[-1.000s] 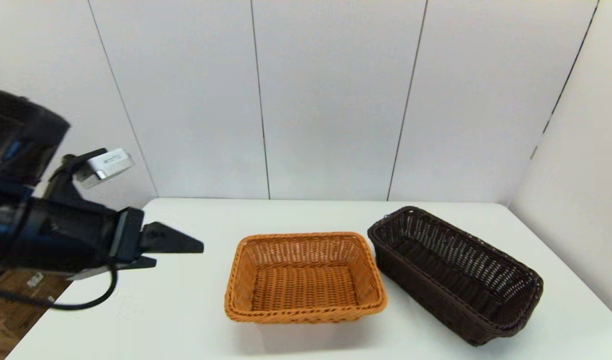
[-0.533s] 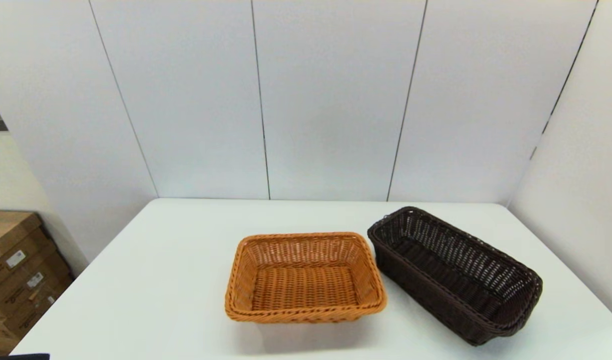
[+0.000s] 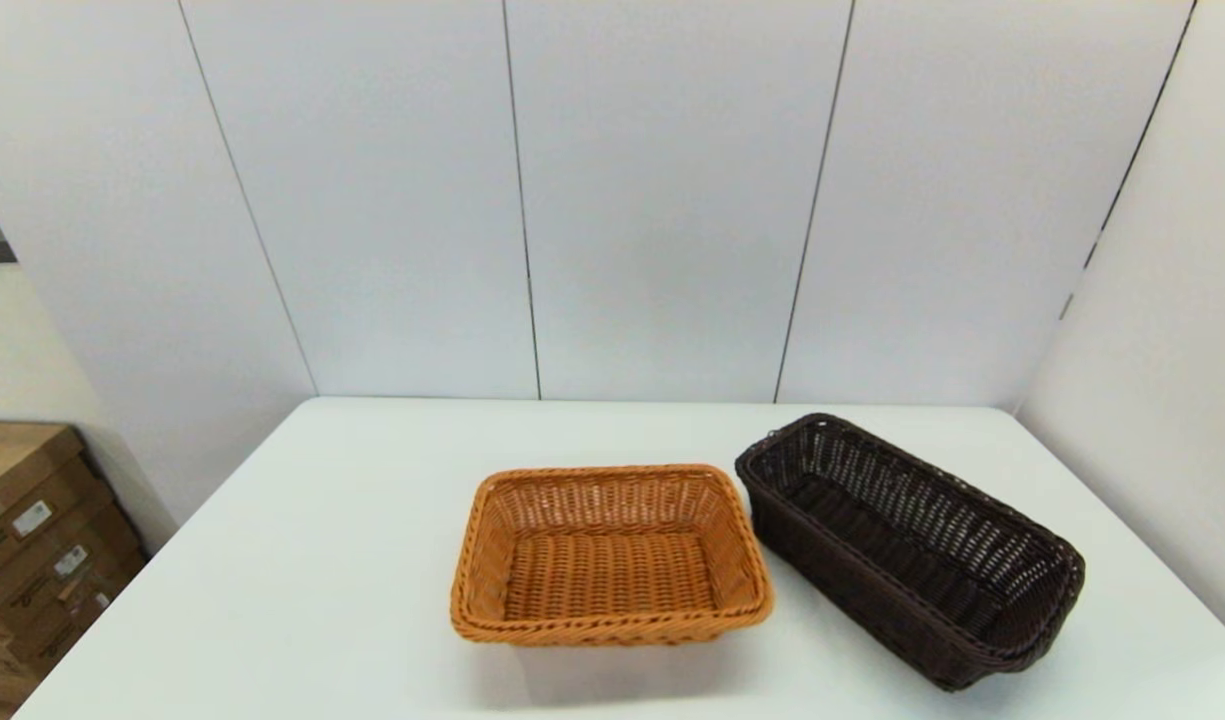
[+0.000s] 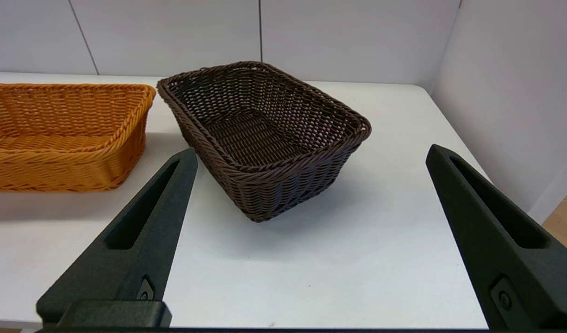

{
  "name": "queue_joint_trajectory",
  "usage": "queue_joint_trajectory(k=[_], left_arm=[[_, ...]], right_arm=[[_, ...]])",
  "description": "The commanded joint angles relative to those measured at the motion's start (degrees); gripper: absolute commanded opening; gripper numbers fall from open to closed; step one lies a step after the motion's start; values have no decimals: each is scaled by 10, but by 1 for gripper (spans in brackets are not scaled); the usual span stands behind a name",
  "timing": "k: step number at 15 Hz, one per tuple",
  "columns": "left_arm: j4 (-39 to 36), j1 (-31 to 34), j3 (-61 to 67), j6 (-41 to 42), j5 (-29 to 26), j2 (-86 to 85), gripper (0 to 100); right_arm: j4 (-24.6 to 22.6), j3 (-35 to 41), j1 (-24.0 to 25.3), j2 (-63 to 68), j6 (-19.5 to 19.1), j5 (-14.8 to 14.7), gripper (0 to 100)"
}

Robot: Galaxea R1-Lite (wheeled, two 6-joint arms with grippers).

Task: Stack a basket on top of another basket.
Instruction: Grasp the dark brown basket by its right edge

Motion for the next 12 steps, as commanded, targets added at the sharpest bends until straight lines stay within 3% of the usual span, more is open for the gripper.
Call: queue_joint_trajectory(k=[1, 7, 12], left_arm=[[19, 78, 22, 17, -13, -73, 100], [11, 122, 71, 73, -12, -146, 100], [-84, 115, 128, 111, 12, -229, 100]], right_arm=[[0, 1, 0, 0, 0, 0, 100], [0, 0, 0, 0, 0, 0, 100], [0, 1, 0, 0, 0, 0, 100]])
